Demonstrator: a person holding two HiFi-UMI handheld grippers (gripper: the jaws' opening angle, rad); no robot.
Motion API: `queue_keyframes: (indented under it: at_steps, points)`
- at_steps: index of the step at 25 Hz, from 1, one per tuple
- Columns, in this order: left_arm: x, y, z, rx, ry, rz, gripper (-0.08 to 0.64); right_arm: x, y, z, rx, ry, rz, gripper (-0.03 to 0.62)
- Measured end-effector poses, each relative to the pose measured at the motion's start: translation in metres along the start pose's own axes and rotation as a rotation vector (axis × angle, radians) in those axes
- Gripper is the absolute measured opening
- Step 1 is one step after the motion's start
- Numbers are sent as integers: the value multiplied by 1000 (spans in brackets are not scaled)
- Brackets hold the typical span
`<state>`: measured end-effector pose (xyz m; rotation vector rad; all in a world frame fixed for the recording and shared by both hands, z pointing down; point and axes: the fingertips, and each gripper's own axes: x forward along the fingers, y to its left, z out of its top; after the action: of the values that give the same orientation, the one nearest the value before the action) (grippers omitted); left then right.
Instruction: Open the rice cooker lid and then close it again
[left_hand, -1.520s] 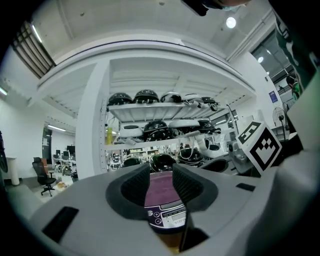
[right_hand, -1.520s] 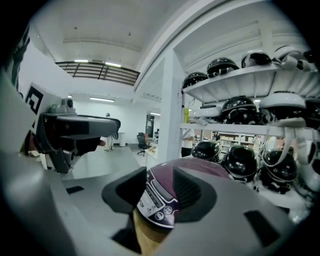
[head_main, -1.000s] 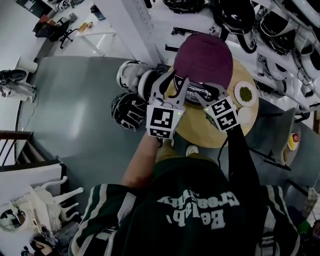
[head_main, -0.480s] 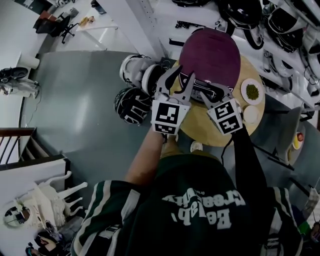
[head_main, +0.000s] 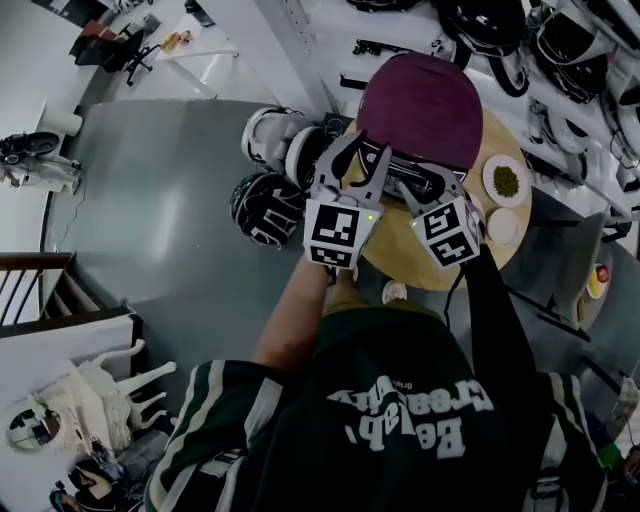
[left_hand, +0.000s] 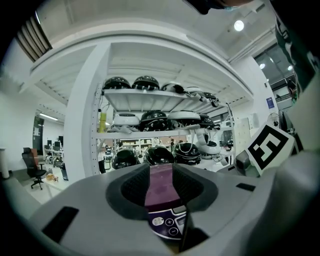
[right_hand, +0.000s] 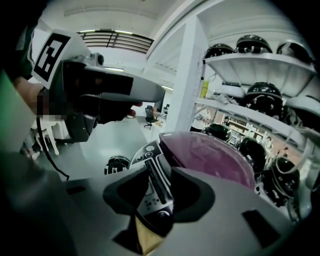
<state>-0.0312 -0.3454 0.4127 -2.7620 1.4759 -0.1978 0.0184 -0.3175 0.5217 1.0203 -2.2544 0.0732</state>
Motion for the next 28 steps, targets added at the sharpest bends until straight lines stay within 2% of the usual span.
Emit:
queue_keyframes:
  at_steps: [15,28]
  points:
    - [-15,-4,-7,-8,24,34,129,2,1,-4,-30,51,42,138]
    - [-21,-2,-4,-10,24,55,129,0,1,0,-5,11,39,135]
